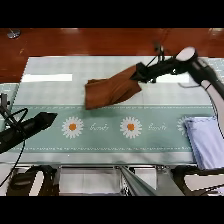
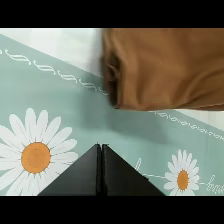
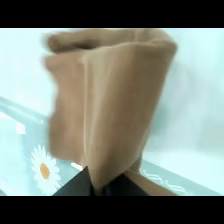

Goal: Fold the shirts.

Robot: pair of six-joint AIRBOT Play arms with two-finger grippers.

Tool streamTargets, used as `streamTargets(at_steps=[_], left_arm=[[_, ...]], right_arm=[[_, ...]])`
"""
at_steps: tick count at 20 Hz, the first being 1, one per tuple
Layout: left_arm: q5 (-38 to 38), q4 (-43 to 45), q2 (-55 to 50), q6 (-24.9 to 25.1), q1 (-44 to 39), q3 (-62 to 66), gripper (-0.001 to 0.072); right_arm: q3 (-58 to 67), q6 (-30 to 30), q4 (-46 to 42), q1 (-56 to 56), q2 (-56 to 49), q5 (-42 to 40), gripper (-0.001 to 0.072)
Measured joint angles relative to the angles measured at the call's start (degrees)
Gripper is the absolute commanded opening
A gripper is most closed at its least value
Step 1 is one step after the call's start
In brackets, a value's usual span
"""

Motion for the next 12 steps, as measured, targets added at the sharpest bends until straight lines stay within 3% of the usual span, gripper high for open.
streamTargets(at_steps=[5,12], left_arm=[[-0.17,-0.17,0.00,-0.02,0.00,0.00,0.0018],[-0.42,-1.62,0.02,0.00,0.00,0.00,0.0018]], right_arm=[[17.51,7.39,-8.68,-4.76,4.94,7.37,0.0023],[22.27,17.22,-24.41,-20.52,16.33,23.78,0.0022]])
